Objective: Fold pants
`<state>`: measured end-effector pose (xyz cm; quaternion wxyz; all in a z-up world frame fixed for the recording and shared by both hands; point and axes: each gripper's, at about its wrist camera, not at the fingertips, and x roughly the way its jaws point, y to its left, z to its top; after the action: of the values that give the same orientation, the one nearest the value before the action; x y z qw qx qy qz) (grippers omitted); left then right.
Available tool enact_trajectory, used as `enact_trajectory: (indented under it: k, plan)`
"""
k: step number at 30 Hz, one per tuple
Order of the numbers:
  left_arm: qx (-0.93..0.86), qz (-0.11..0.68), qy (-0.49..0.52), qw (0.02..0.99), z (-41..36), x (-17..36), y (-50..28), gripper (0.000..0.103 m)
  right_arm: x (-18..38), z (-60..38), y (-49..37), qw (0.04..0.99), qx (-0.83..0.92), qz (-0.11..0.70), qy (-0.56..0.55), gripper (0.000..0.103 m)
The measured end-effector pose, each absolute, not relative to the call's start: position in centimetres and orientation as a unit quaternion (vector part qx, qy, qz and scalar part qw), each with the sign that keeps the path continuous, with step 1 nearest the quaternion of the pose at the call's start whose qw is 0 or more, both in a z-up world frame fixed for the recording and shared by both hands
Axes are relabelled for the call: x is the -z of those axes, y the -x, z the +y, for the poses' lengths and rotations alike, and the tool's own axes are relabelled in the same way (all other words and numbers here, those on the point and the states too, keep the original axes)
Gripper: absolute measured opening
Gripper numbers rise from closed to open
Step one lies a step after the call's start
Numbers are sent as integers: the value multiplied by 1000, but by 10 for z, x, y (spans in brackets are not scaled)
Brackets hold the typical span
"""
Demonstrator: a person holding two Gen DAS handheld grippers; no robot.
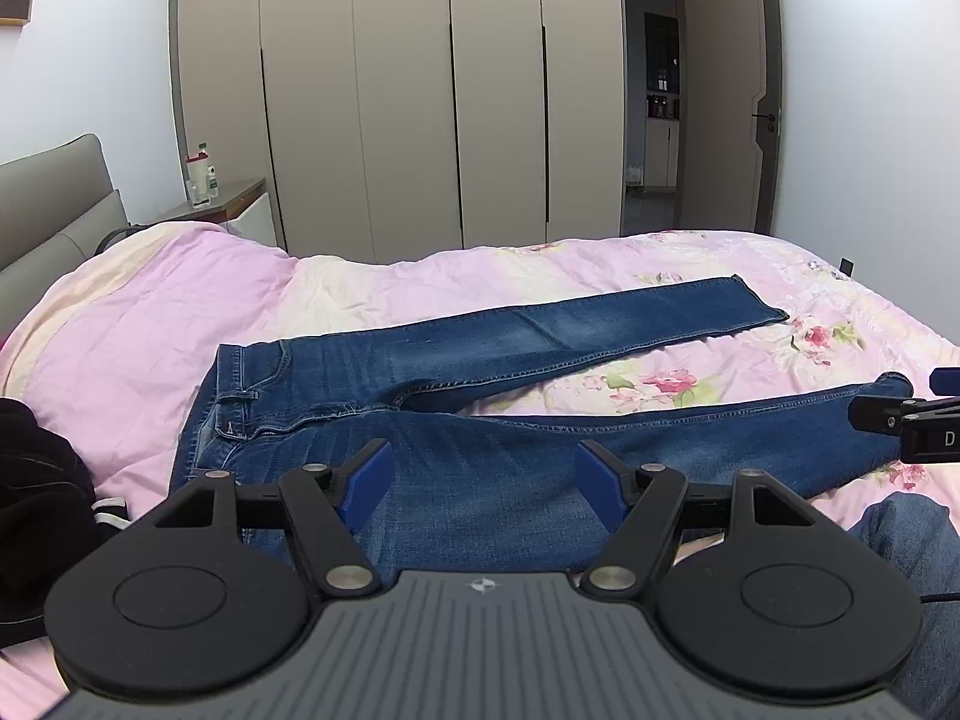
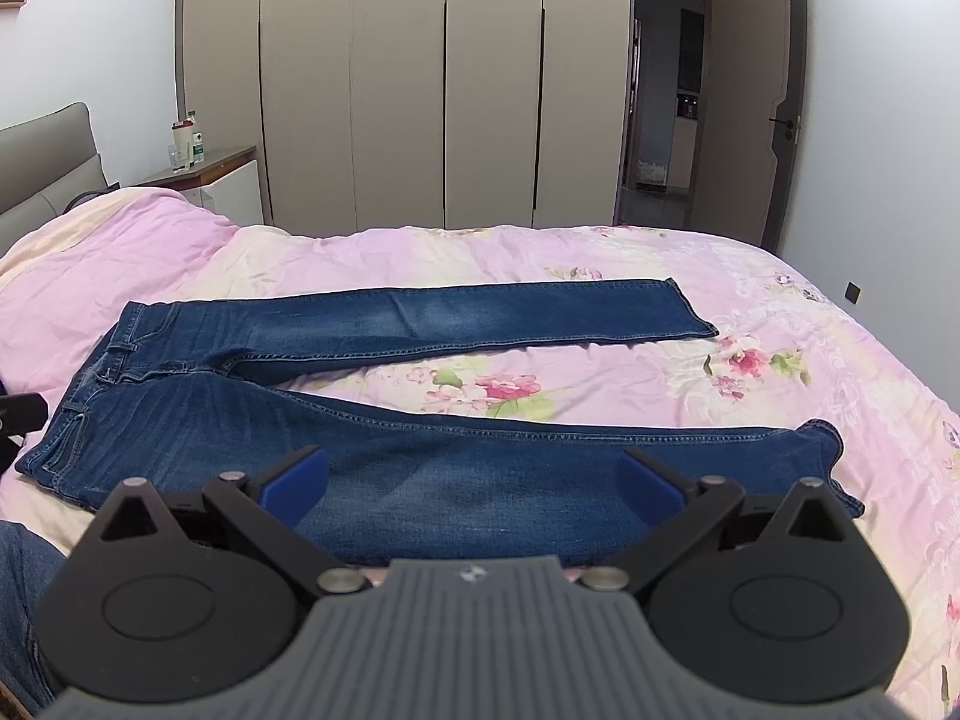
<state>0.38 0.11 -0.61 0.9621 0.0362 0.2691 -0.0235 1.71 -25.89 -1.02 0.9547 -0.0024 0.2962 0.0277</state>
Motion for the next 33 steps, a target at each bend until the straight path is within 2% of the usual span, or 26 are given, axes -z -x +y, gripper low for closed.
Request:
enact_trajectory:
  k: [26, 33]
  plan:
    - [14, 256, -29, 966, 11, -1, 8, 82, 2, -262, -1, 960, -21, 281, -4, 98]
    - [35, 288, -28, 957, 22, 0, 5, 82, 0, -264, 1, 958, -25, 285, -7, 98]
